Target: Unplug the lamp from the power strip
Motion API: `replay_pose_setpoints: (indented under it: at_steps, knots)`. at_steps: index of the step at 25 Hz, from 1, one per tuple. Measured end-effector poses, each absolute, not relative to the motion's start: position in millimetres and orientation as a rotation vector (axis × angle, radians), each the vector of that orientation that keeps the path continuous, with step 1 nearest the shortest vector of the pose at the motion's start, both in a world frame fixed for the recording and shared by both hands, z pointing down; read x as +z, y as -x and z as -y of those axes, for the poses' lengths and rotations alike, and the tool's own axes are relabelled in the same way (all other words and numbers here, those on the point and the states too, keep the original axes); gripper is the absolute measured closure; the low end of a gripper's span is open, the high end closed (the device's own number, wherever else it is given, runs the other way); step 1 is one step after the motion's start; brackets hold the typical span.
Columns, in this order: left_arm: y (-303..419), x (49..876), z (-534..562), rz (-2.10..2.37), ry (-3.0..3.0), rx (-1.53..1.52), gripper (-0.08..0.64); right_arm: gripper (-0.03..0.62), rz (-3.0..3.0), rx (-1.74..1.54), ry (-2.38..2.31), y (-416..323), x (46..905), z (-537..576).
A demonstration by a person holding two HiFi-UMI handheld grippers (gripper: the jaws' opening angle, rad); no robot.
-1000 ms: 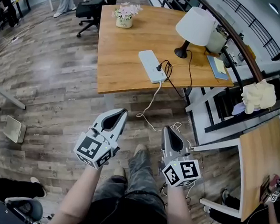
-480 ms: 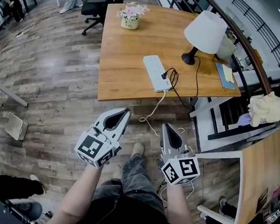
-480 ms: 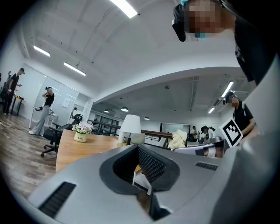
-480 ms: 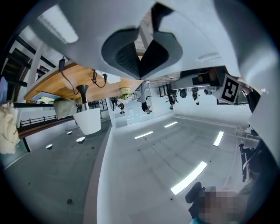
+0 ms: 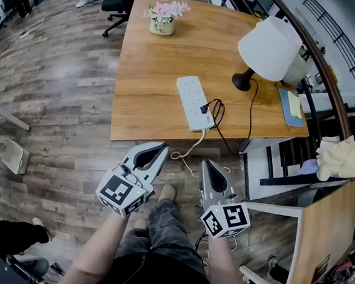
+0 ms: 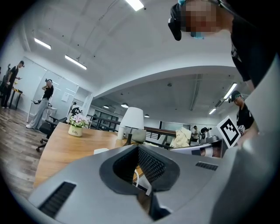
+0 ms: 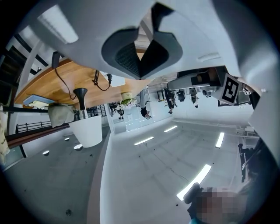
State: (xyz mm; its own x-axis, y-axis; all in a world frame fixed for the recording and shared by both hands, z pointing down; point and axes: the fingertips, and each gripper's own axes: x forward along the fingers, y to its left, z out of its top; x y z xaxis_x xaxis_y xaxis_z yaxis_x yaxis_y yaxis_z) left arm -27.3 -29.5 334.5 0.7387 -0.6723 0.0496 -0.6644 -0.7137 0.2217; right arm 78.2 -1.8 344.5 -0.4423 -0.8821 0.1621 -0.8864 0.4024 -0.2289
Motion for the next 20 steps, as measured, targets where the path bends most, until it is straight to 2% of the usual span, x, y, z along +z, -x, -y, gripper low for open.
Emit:
replay_pose_setpoints:
  at_steps: [20]
  knots:
    - [-16, 369, 115, 1.104, -2.643, 0.043, 0.565, 0.584, 2.623, 0.508, -1.486, -96, 383, 98]
